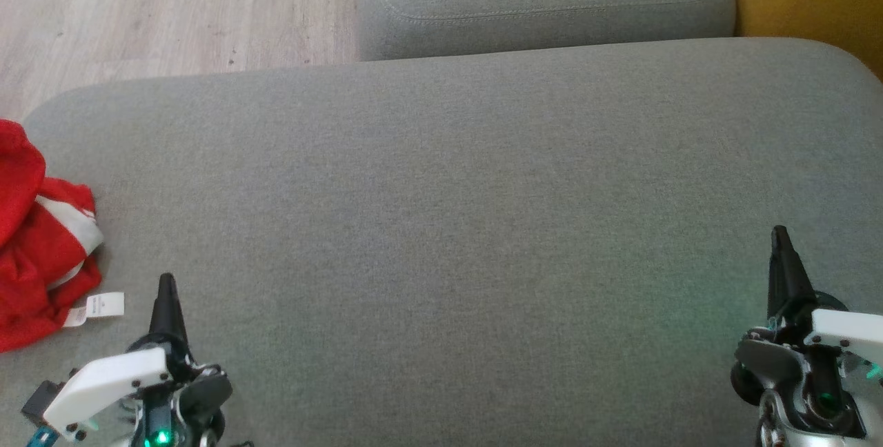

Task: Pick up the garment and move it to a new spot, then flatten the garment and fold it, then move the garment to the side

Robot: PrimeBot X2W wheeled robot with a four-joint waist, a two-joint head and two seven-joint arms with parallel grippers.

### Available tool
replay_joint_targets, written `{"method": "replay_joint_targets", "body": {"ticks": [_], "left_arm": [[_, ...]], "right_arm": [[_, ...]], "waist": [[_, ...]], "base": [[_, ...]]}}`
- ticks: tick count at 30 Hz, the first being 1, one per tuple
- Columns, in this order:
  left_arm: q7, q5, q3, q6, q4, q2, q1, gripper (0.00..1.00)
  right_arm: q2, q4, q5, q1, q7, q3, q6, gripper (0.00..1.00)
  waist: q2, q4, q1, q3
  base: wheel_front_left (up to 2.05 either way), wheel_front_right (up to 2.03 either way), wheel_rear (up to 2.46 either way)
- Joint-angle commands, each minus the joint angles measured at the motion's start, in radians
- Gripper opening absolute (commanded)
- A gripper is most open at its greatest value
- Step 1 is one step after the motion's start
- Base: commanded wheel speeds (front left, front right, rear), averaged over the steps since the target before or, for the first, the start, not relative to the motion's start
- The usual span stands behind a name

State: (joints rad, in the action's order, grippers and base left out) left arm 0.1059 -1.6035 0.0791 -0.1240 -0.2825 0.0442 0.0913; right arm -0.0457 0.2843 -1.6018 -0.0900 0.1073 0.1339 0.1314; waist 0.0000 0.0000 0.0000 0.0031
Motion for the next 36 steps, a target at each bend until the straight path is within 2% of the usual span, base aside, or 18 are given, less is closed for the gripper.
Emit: {"method": "replay_joint_targets", "body": {"ticks": [1, 20, 21, 25, 36], "left_arm": [[0.007, -0.005, 0.035, -0.007, 0.037, 0.006, 0.017, 0.00], [0.007, -0.005, 0.035, -0.007, 0.037, 0.006, 0.017, 0.00], [0.000, 0.000, 0.000, 0.000, 0.000, 0.000, 0.000, 1.00], [-0.001, 0.001, -0.006, 0.001, -0.045, -0.001, -0.017, 1.00], [-0.034, 0.055, -0.017, 0.000, -0.050, 0.013, -0.002, 1.00]], "right_arm": [[-0.004, -0.040, -0.007, -0.018, 0.006, -0.020, -0.001, 0.00], [-0.004, -0.040, -0.007, -0.018, 0.006, -0.020, -0.001, 0.00], [0.000, 0.000, 0.000, 0.000, 0.000, 0.000, 0.000, 1.00], [0.003, 0.050, 0.000, 0.014, -0.001, -0.002, 0.000, 1.00], [-0.011, 0.046, 0.034, -0.009, -0.032, -0.035, 0.000, 1.00]], "waist": [[0.0000, 0.000, 0.0000, 0.000], [0.0000, 0.000, 0.0000, 0.000], [0.0000, 0.000, 0.0000, 0.000], [0.0000, 0.000, 0.0000, 0.000], [0.0000, -0.001, 0.0000, 0.006]], "base": [[0.00, 0.00, 0.00], [0.00, 0.00, 0.00], [0.00, 0.00, 0.00], [0.00, 0.00, 0.00], [0.00, 0.00, 0.00]]}}
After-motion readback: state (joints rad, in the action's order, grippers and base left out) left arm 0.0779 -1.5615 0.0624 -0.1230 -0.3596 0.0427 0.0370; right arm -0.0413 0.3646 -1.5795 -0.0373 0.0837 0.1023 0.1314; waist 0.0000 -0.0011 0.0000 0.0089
